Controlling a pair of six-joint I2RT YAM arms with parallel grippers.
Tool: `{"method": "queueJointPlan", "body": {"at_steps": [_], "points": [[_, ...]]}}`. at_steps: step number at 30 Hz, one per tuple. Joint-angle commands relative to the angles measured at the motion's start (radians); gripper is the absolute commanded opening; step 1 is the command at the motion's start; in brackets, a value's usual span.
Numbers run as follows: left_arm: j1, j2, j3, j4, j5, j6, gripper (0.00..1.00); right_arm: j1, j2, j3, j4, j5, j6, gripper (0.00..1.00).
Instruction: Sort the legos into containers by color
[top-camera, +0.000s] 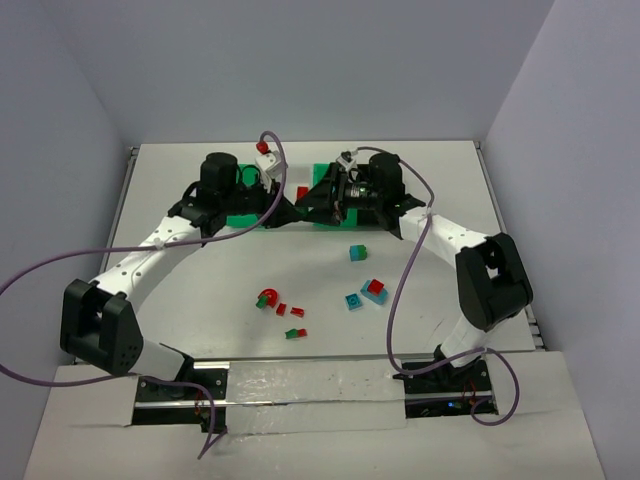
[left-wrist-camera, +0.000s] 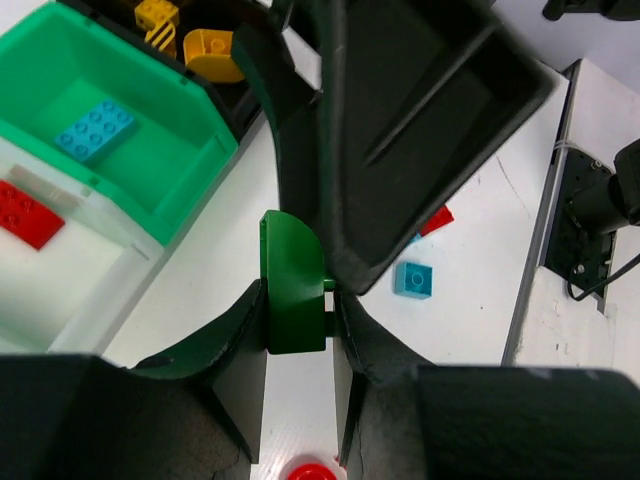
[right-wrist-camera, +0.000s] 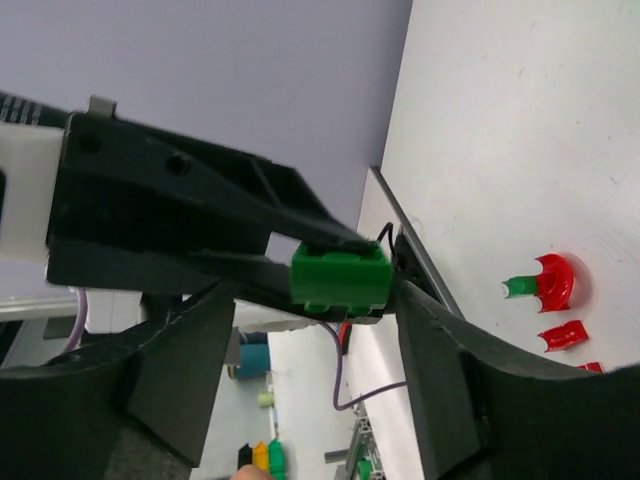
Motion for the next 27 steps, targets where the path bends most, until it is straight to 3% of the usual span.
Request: {"method": "queueJointPlan", "body": {"at_steps": [1,4,8,11,18,27], "points": [[0.085,-0.075,-0.024,-0.070,0.050,0.004,0.00,-0.050,-0.017,0.025,0.060,-0.049,-0.032,0.86],[0.225,-0.107,-0.055,-0.139,0.068,0.002,0.00,-0.129,-0.035,0.086,-0.118,-0.047,-0.209,0.99],[0.336,-0.041,0.001,-0.252,-0.197,0.043,0.00,-0.199,-0.064,0.203,-0.487,0.037,-0.594,1.00],[0.377,0.052,0.062,-0.259,-0.303,0.046,0.00,-0.204,-0.106,0.235,-0.713,0.169,-0.894,1.00],[0.380,0.236,0.195,-0.235,-0.422,0.031,0.02,-0.203,-0.248,0.162,-0.911,0.375,-1.243,1.00],[0.377,0.373,0.297,-0.233,-0.387,0.018,0.09,-0.173,-0.300,0.069,-0.993,0.433,-1.450,0.99]]}}
